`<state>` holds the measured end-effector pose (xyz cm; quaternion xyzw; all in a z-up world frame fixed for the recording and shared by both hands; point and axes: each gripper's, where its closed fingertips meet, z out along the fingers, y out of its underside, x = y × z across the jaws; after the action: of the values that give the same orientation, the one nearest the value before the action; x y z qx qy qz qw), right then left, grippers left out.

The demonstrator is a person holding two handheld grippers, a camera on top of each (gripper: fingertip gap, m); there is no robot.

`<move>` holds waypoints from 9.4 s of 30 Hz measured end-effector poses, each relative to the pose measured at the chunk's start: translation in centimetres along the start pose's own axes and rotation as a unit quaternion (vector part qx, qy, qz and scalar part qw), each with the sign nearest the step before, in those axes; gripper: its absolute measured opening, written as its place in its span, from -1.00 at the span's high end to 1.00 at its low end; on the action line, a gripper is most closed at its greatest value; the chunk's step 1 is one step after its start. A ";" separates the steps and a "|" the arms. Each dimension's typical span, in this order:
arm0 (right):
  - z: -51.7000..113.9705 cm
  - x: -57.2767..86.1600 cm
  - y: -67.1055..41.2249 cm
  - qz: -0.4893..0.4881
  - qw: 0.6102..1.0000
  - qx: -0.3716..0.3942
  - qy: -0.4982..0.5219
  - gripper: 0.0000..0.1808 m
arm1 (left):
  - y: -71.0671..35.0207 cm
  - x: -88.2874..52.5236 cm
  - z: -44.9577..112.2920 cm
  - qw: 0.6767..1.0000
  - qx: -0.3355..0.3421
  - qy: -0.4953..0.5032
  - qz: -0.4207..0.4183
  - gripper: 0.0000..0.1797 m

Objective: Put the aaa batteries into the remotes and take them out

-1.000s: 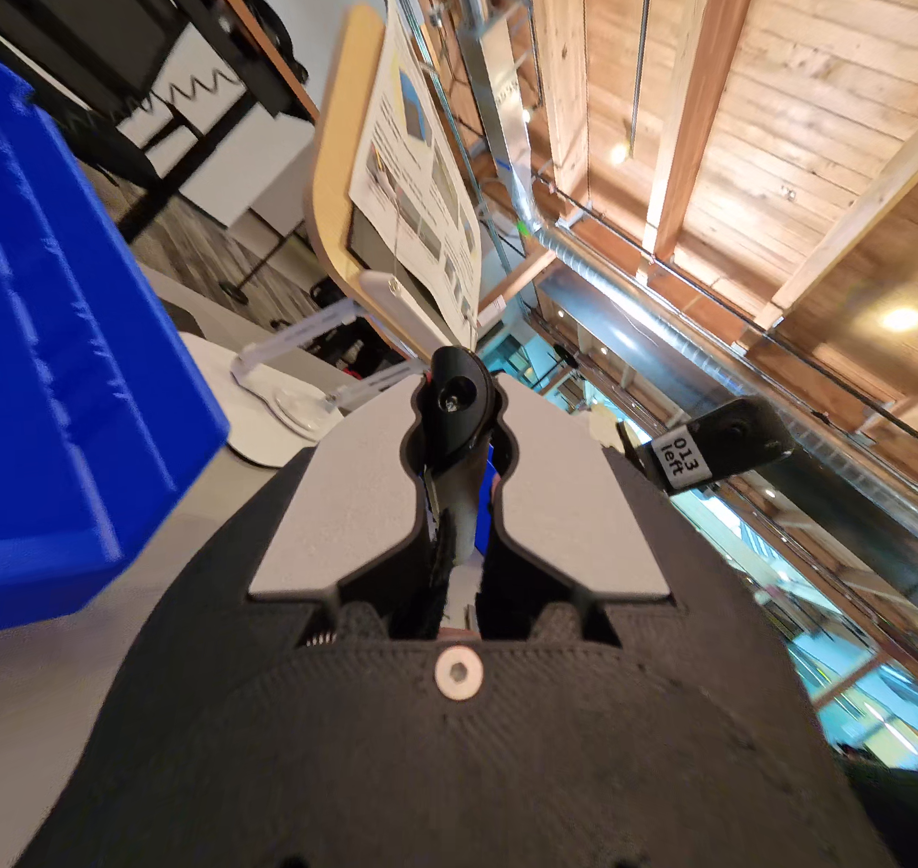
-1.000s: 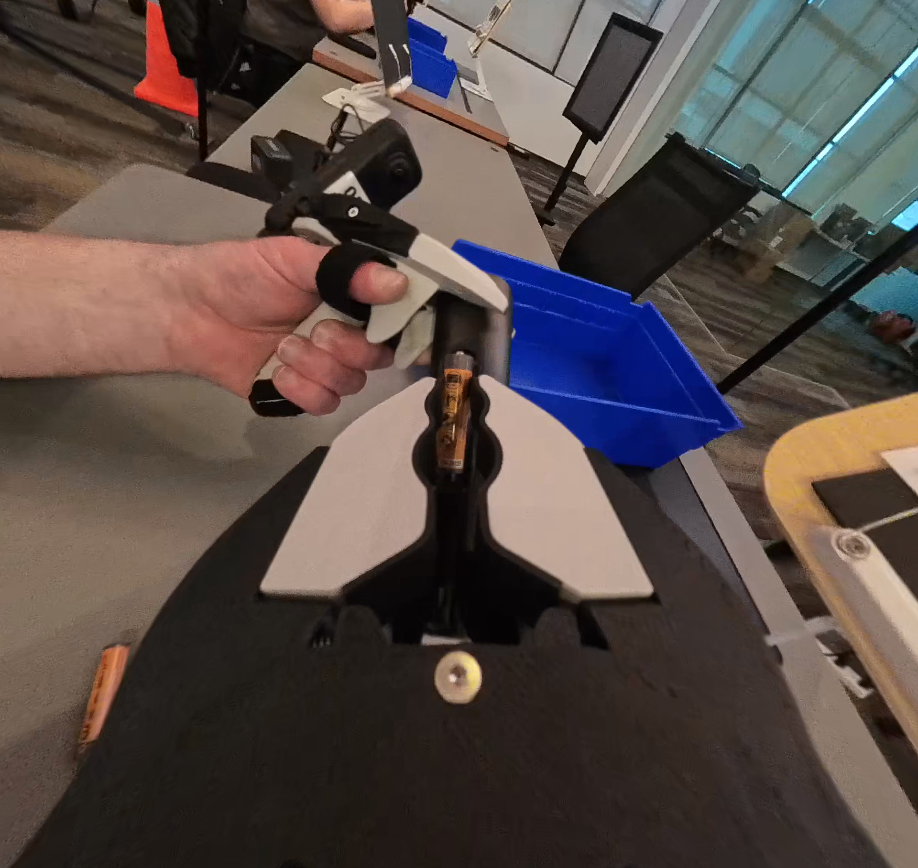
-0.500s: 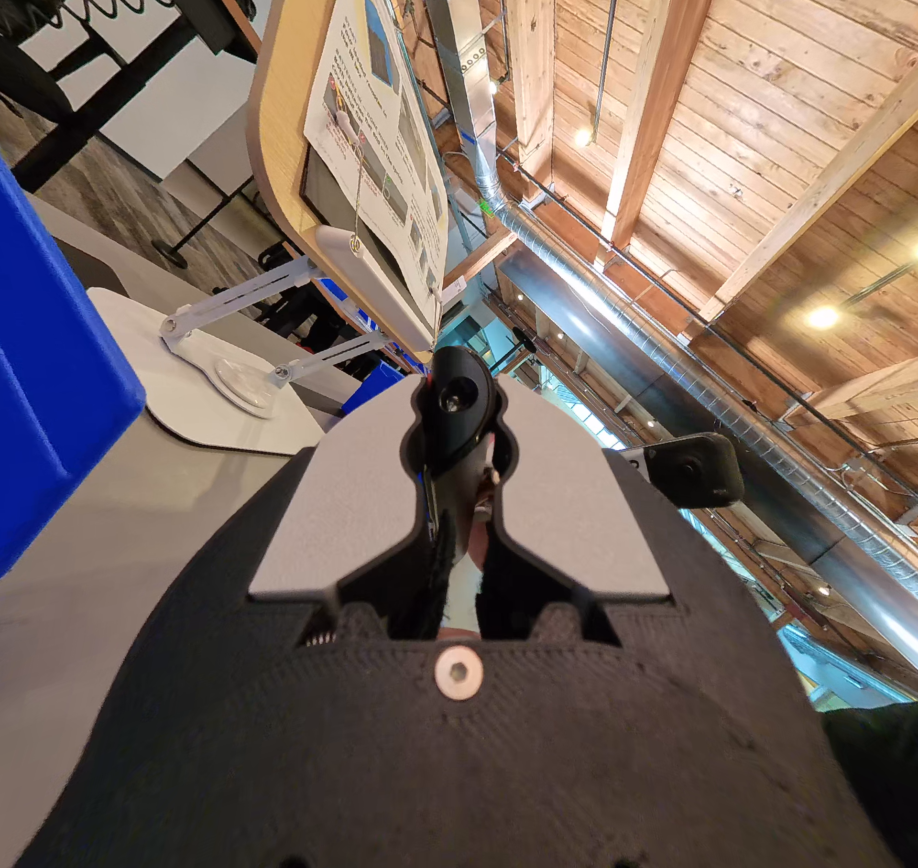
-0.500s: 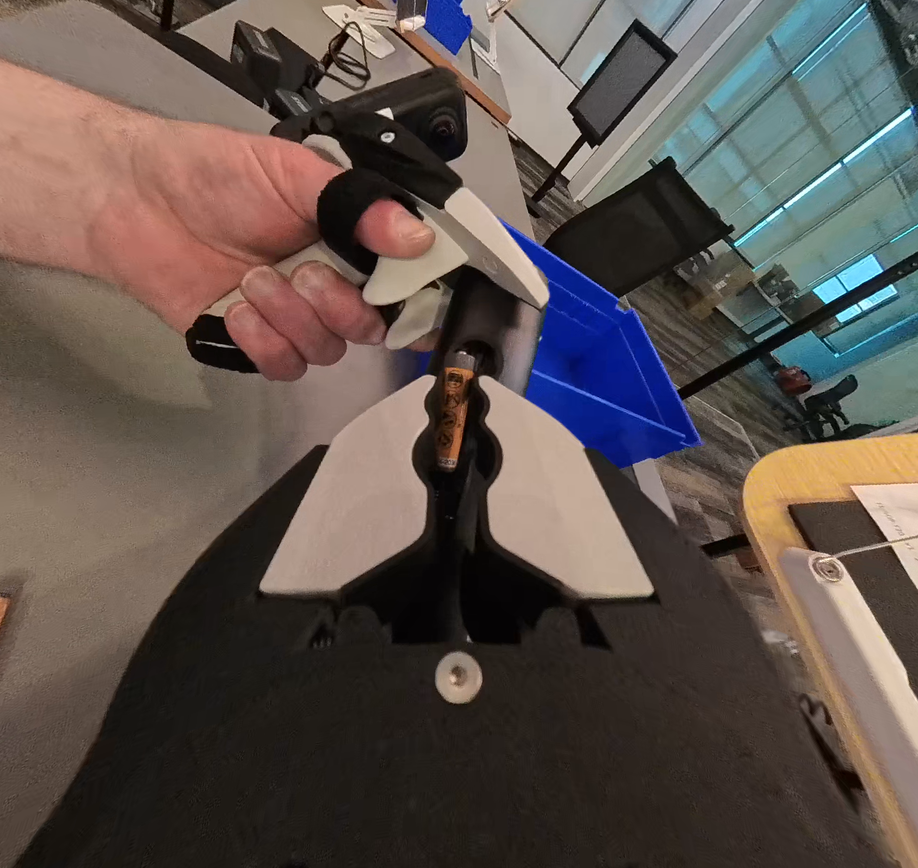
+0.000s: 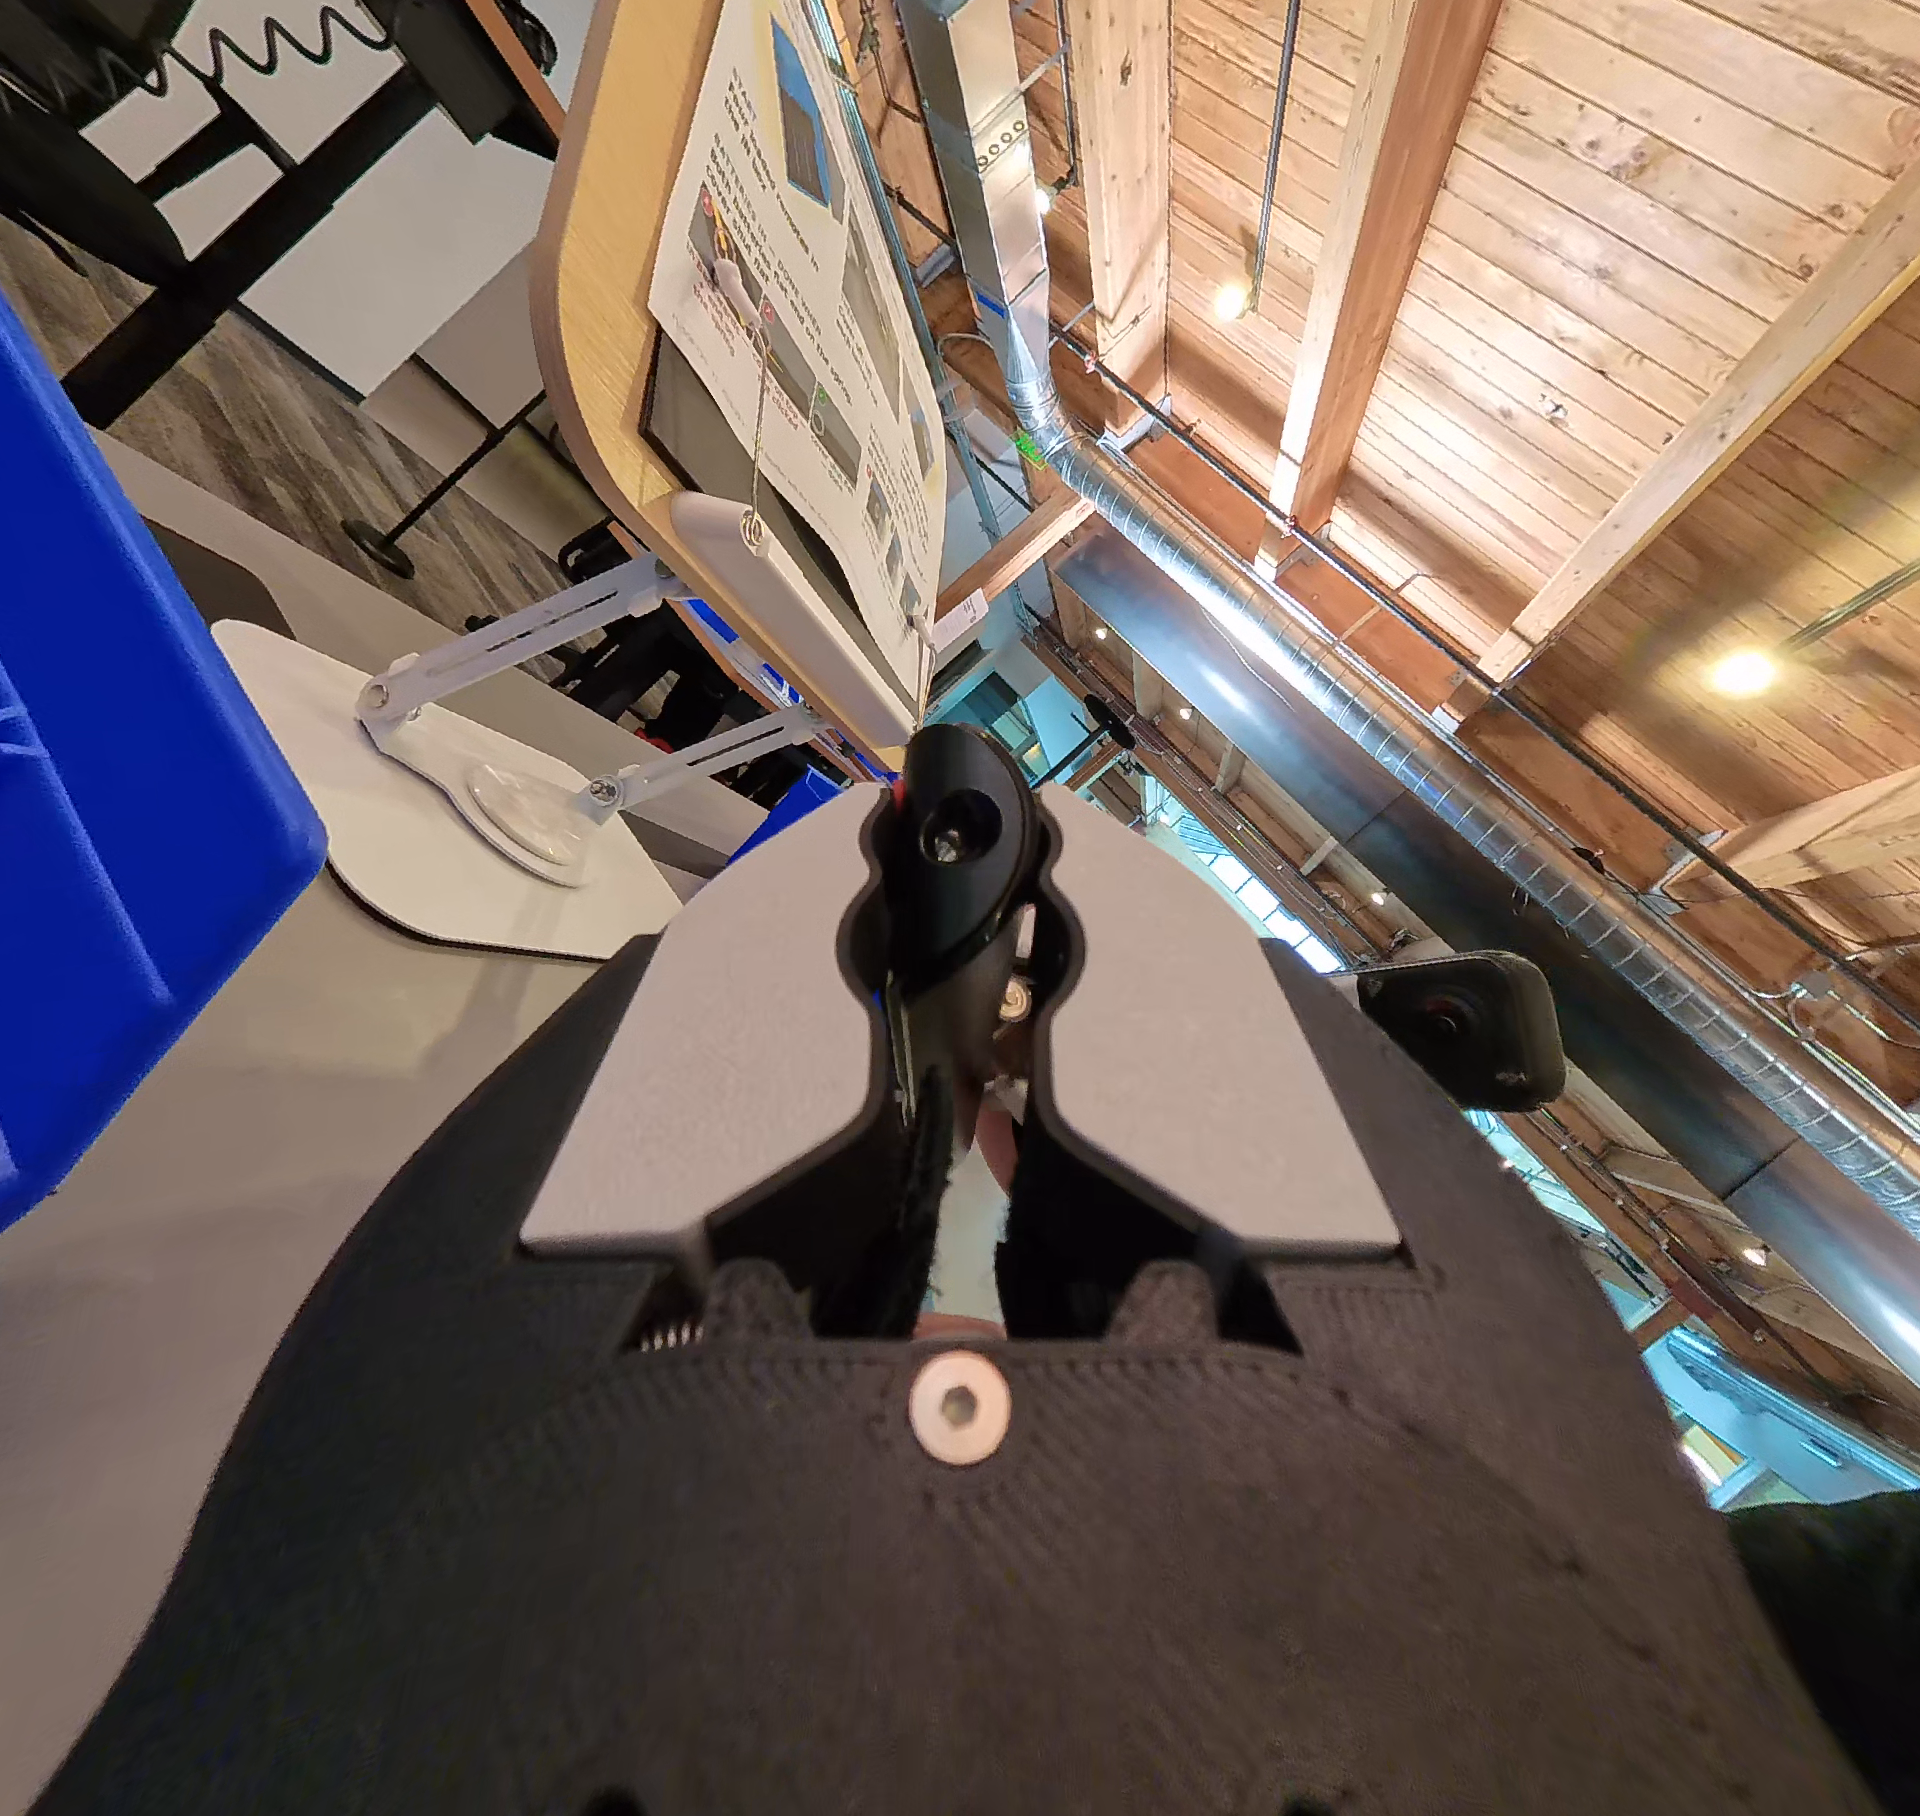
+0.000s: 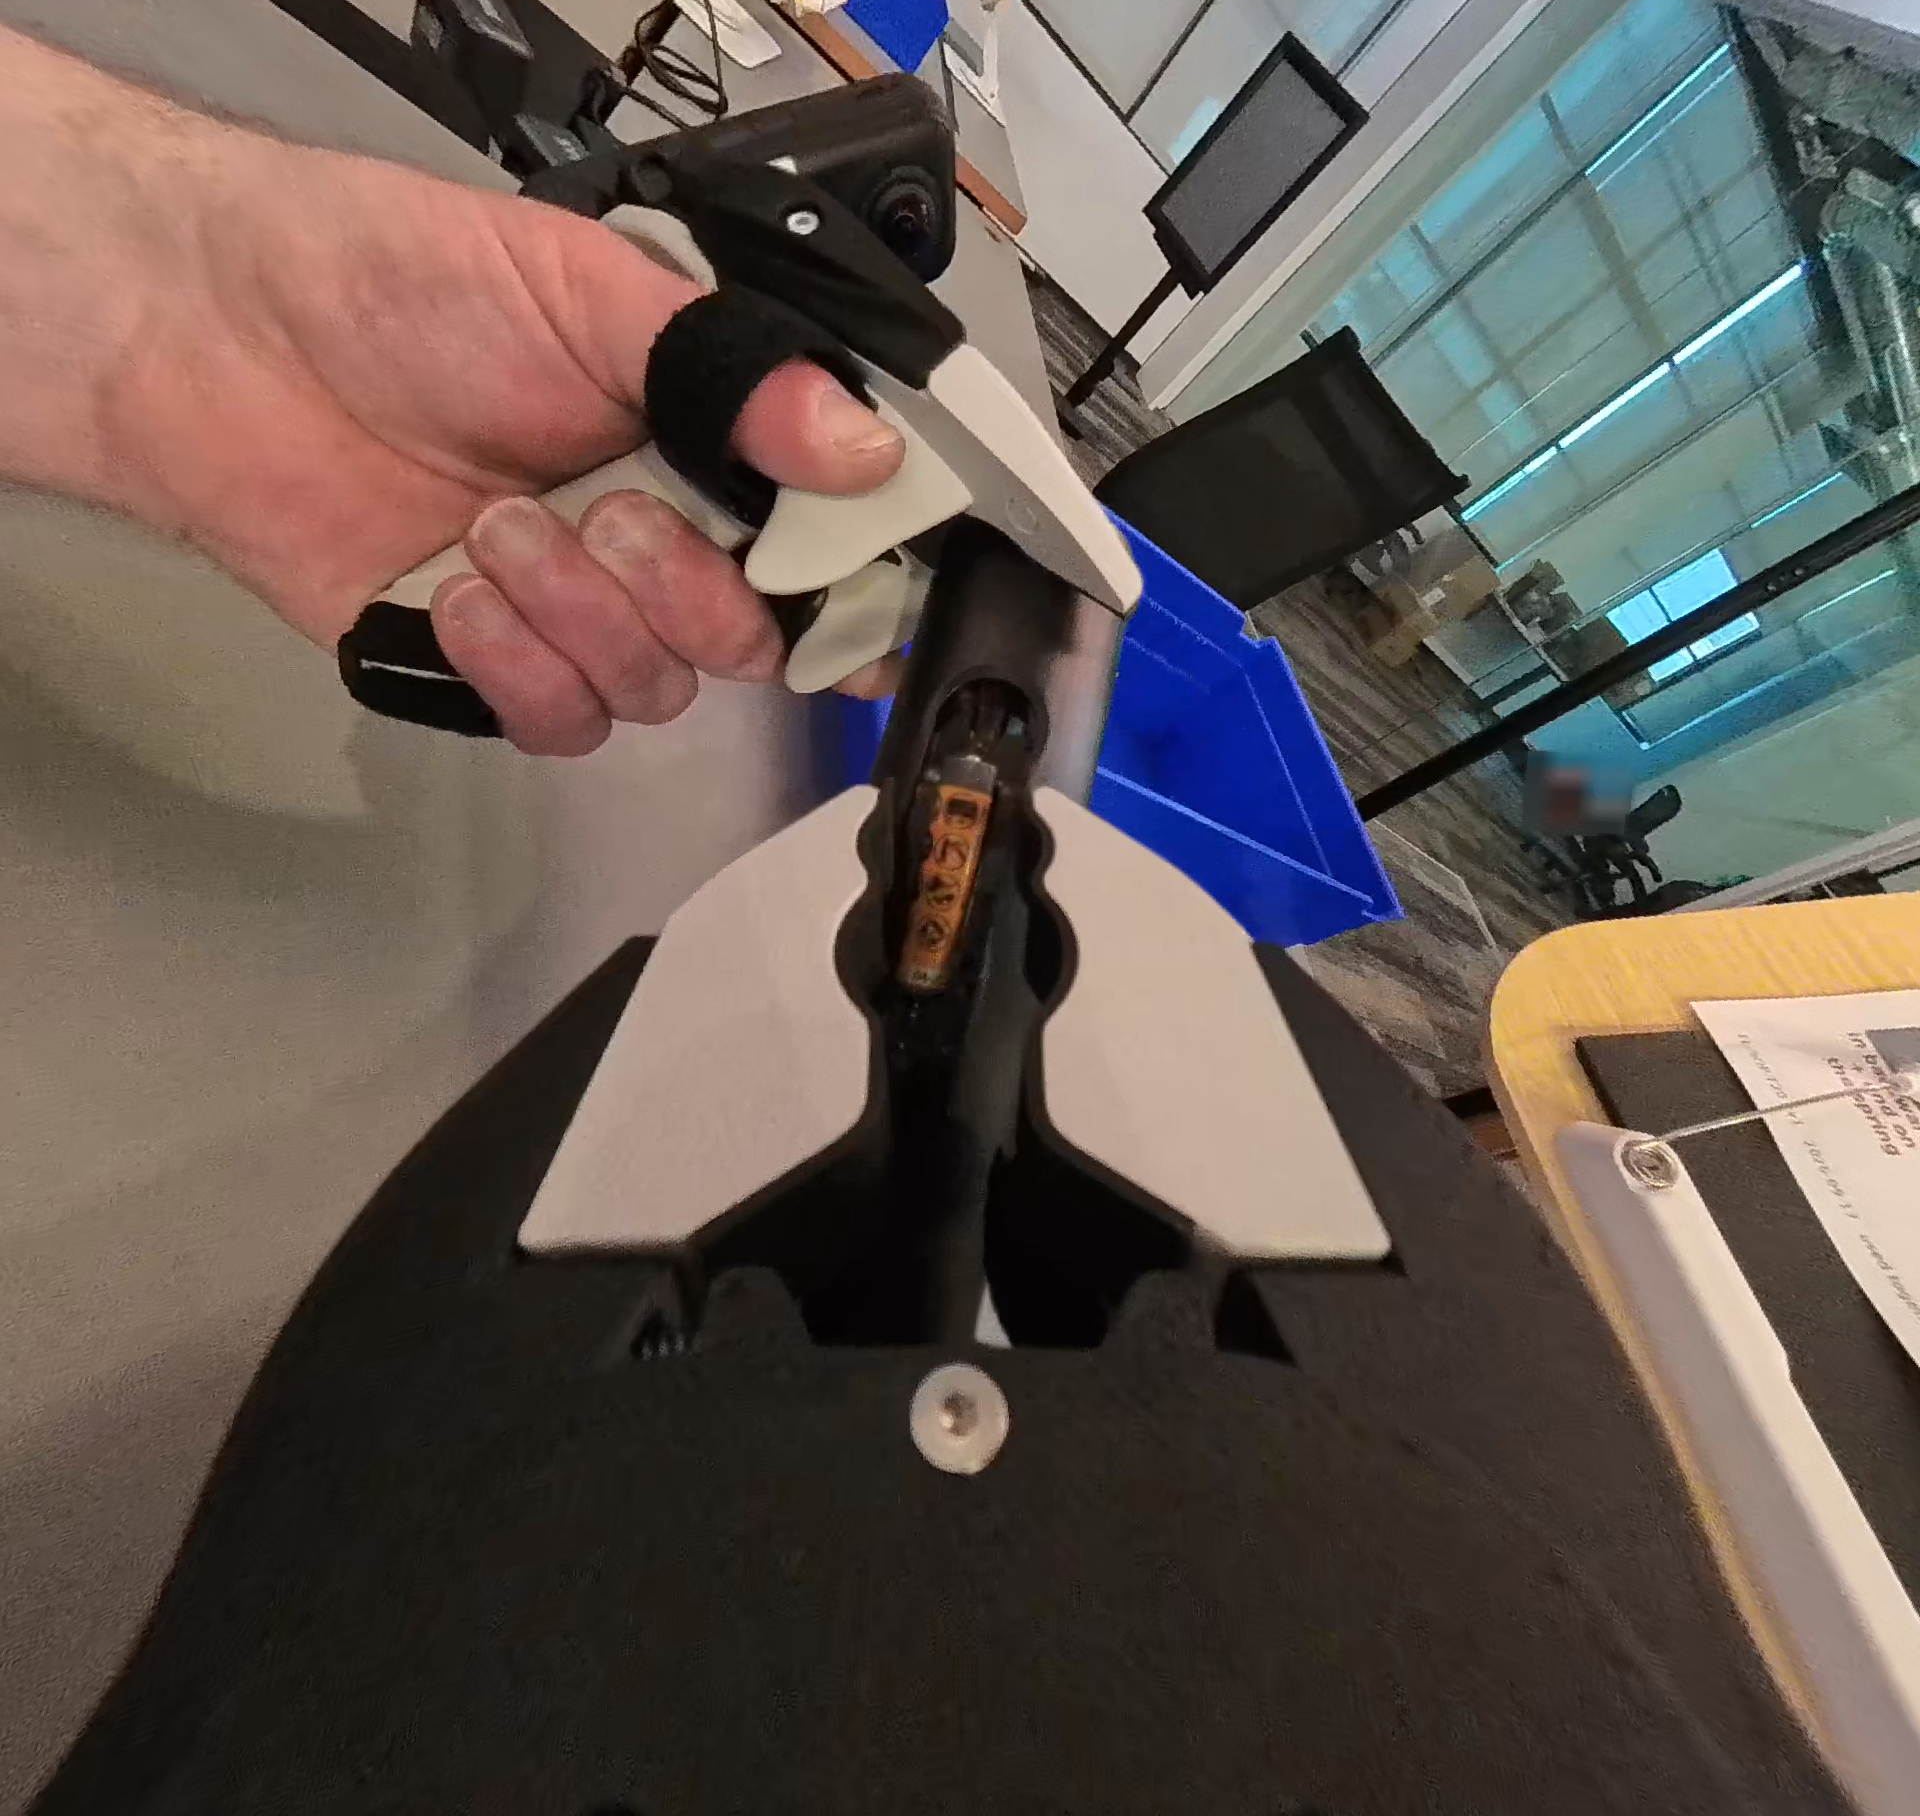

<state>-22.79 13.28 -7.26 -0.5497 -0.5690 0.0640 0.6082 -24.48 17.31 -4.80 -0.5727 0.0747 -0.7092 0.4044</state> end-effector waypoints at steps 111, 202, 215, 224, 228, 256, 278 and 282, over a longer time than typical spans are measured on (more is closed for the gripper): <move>-8.7 -19.1 4.0 0.452 0.827 -0.330 -0.053 0.49 | -2.4 0.2 -1.2 0.996 0.032 -0.013 0.081 0.75; -3.6 -2.2 1.0 0.027 0.998 -0.050 0.040 1.00 | -0.8 -0.4 -0.4 0.998 0.027 0.023 -0.049 0.75; -3.7 -2.0 1.8 0.012 0.996 -0.076 0.053 0.89 | -0.8 -0.3 -0.3 0.998 0.028 0.023 -0.048 0.75; -4.3 -0.8 3.1 0.312 0.944 -0.104 0.037 0.04 | -1.2 0.1 -0.4 0.999 0.040 0.017 -0.012 0.75; -3.9 -1.2 4.5 0.542 0.839 -0.033 0.039 0.03 | -1.5 0.6 -0.5 0.998 0.056 0.011 0.020 0.75; -4.8 0.8 0.3 0.631 0.742 0.225 -0.024 0.55 | -1.8 3.0 -0.4 0.991 0.119 0.054 0.025 0.75; -16.6 -11.1 12.4 0.100 0.894 -0.354 -0.256 0.57 | 0.0 1.3 0.6 0.997 0.050 0.017 0.052 0.75; -16.3 -12.2 14.2 0.076 0.878 -0.356 -0.311 0.61 | 0.1 1.1 0.7 0.997 0.046 0.014 0.057 0.75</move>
<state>-6.76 0.49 -21.25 -0.7225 -0.6696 0.0711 0.1566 -23.87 16.80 -3.83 -0.5382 0.0797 -0.6959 0.4688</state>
